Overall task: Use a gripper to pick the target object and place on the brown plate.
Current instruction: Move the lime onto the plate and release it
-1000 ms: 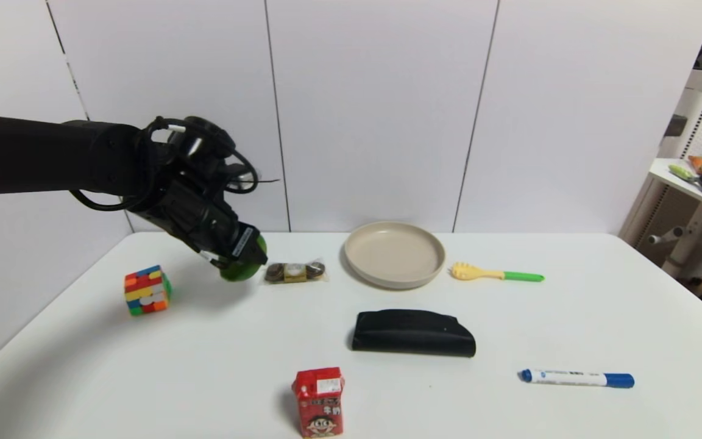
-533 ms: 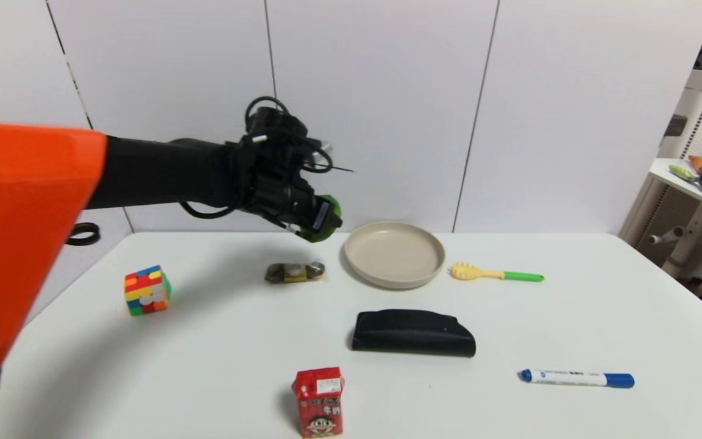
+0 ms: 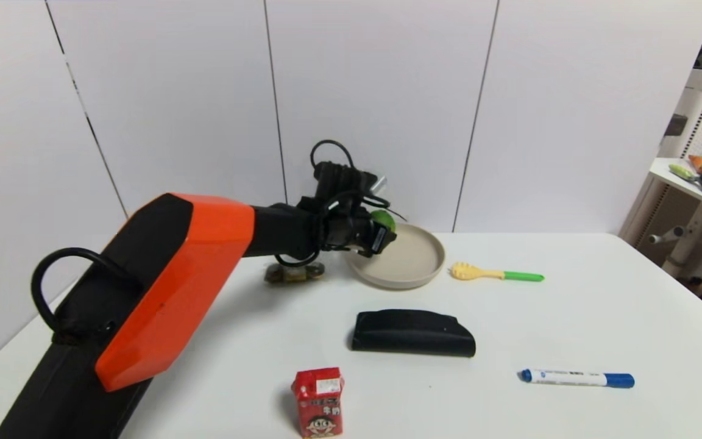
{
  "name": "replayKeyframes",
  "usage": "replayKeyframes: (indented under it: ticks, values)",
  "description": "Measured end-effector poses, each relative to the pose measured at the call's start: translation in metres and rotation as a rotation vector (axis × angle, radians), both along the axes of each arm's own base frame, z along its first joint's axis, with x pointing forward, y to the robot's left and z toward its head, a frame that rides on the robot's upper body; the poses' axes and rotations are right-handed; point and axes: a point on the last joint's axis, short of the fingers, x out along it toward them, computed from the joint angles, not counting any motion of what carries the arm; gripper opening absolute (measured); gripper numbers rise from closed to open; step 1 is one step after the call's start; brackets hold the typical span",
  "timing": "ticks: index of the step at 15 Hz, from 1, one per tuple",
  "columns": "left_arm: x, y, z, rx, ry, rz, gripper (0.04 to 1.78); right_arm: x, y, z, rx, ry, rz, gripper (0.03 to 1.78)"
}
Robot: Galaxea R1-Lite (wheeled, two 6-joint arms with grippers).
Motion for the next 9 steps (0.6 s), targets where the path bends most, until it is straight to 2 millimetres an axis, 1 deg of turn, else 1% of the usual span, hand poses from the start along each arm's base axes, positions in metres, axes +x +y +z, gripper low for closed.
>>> replayKeyframes:
  ticks: [1, 3, 5, 7, 9]
  values:
    - [0.002, -0.005, -0.010, -0.007, -0.007, -0.006, 1.05, 0.000, 0.000, 0.000, 0.000, 0.000, 0.000, 1.70]
    - [0.003, -0.012, -0.026, -0.003, 0.006, -0.014, 1.20, 0.000, 0.000, 0.000, 0.000, 0.000, 0.000, 1.70]
    - [0.003, -0.014, -0.030, 0.010, 0.014, -0.019, 1.32, 0.000, 0.000, 0.000, 0.000, 0.000, 0.000, 1.70]
    - [-0.001, -0.012, -0.023, 0.021, 0.028, -0.020, 1.40, 0.000, 0.000, 0.000, 0.000, 0.000, 0.000, 1.70]
    - [-0.009, -0.007, -0.003, 0.031, 0.041, -0.022, 1.47, 0.000, 0.000, 0.000, 0.000, 0.000, 0.000, 1.70]
